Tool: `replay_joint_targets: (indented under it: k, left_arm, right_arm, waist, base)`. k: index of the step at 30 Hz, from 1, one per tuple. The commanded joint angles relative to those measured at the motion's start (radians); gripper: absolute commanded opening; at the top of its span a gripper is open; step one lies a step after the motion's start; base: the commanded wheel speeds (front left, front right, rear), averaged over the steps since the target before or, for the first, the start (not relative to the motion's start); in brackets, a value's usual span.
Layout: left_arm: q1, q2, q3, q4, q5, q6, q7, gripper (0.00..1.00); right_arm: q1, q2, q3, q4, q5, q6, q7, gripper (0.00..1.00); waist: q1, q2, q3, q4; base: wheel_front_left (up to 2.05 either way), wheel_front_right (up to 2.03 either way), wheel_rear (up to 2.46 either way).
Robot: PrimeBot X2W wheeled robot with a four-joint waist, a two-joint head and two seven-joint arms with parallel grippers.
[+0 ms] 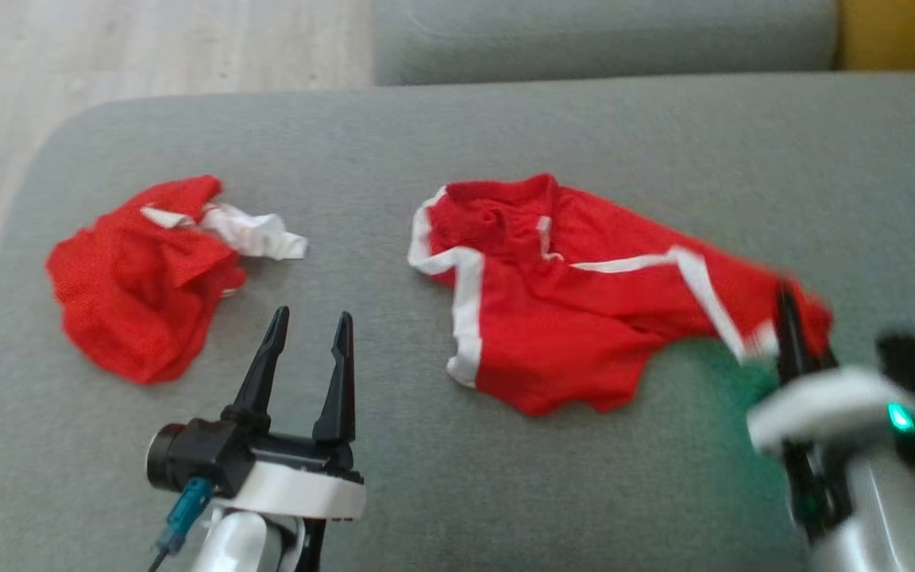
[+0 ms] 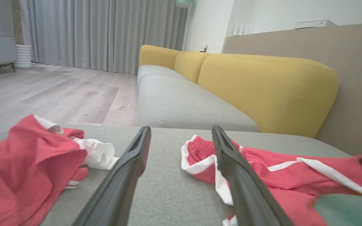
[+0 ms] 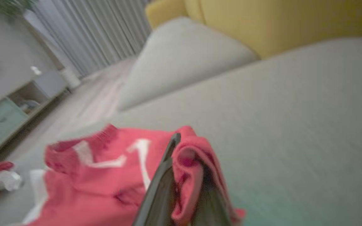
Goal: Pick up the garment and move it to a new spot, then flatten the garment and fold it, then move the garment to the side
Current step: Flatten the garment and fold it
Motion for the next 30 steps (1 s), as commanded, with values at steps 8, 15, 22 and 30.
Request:
replay_joint_targets:
  k: [8, 15, 22, 30]
  left_arm:
    - [-0.09, -0.002, 0.035, -0.021, 0.026, -0.015, -0.009, 1.0]
    - [-0.1, -0.002, 0.037, -0.017, 0.028, -0.017, -0.009, 1.0]
    - [-0.098, -0.002, 0.034, -0.016, 0.023, -0.017, -0.009, 1.0]
    - [-0.099, -0.002, 0.023, -0.025, 0.015, -0.012, -0.009, 1.0]
  right_arm:
    - [-0.002, 0.004, -0.142, 0.071, -0.025, 0.007, -0.01, 1.0]
    - [-0.076, 0.004, -0.102, 0.094, 0.037, 0.007, -0.109, 1.0]
    - [-0.079, 0.004, -0.008, -0.02, 0.059, 0.007, -0.173, 1.0]
    - [0.027, 0.004, 0.125, -0.196, -0.114, 0.007, -0.193, 1.0]
  waist:
    - [0.0, 0.0, 0.054, -0.103]
    - [0.0, 0.0, 0.055, -0.125]
    - [0.0, 0.0, 0.045, -0.119]
    - [0.0, 0.0, 0.055, -0.078]
  base:
    - [0.0, 0.0, 0.0]
    - [0.0, 0.0, 0.0]
    - [0.0, 0.0, 0.0]
    - [0.0, 0.0, 0.0]
